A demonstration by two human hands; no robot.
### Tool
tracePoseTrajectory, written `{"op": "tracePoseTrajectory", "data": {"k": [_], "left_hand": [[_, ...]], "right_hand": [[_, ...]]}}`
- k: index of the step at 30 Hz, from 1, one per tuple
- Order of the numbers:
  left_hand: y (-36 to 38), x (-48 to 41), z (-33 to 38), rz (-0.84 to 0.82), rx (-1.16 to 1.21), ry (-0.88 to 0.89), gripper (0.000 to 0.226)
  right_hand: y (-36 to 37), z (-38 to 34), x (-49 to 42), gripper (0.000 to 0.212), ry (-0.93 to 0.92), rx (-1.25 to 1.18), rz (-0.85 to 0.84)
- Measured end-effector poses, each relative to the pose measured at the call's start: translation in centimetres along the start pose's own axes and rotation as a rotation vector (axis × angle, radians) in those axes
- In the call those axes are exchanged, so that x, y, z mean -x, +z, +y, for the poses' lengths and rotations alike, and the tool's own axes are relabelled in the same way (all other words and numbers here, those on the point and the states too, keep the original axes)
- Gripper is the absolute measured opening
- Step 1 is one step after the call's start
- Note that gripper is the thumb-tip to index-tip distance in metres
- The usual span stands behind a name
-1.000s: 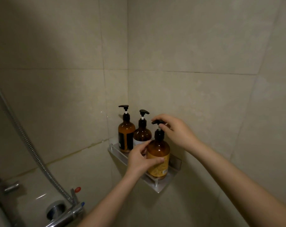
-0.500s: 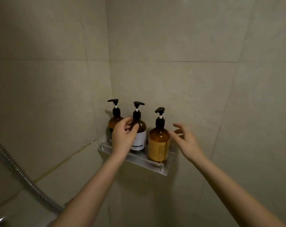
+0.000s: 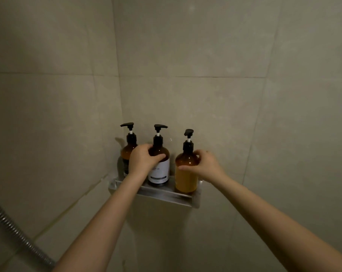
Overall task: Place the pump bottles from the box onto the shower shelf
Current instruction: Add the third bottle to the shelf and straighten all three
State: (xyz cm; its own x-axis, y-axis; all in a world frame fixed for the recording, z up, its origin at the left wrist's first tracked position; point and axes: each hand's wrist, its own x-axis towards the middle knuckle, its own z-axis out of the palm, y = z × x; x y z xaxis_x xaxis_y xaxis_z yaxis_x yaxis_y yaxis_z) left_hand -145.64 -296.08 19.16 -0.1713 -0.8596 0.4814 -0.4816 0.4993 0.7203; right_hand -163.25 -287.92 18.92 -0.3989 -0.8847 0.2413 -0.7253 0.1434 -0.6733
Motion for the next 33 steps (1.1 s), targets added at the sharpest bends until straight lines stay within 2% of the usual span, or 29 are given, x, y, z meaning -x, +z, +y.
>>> {"op": "tracePoseTrajectory", "data": {"k": [6, 9, 12, 16, 19, 24, 29, 33], "left_hand": [[-0.7, -0.5, -0.3, -0.016, -0.061, 0.017, 0.048], [-1.1, -1.0, -0.1, -0.043, -0.092, 0.004, 0.049], [-1.4, -1.3, 0.0, -0.043, -0.121, 0.007, 0.046], [-1.7, -1.7, 0.2, -0.078, -0.186, 0.028, 0.041], [-1.7, -1.8, 0.4, -0.113, -0.271, 0.048, 0.039], [-1.7, -1.6, 0.4, -0.120, -0.281, 0.044, 0.036], [-1.5, -1.3, 0.4, -0.157, -0.181, 0.045, 0.030], [-1.4, -1.4, 0.4, -0.203, -0.134, 0.039, 0.034]], "right_hand": [[-2.9, 0.0, -0.4, 0.070, -0.039, -0.107, -0.258], [-3.9, -0.2, -0.5, 0.068, -0.027, -0.124, -0.313], [-3.7, -0.2, -0.2, 0.069, -0.028, -0.137, -0.278], [-2.1, -0.6, 0.2, 0.084, -0.013, -0.104, -0.084], [-1.6, -0.8, 0.0, 0.084, -0.010, -0.050, 0.007], [-2.4, -0.7, -0.6, 0.072, -0.006, -0.080, -0.069], [-3.7, 0.1, -0.7, 0.066, -0.034, -0.136, -0.180], [-4.1, 0.4, -0.6, 0.057, -0.047, -0.193, -0.231]]}}
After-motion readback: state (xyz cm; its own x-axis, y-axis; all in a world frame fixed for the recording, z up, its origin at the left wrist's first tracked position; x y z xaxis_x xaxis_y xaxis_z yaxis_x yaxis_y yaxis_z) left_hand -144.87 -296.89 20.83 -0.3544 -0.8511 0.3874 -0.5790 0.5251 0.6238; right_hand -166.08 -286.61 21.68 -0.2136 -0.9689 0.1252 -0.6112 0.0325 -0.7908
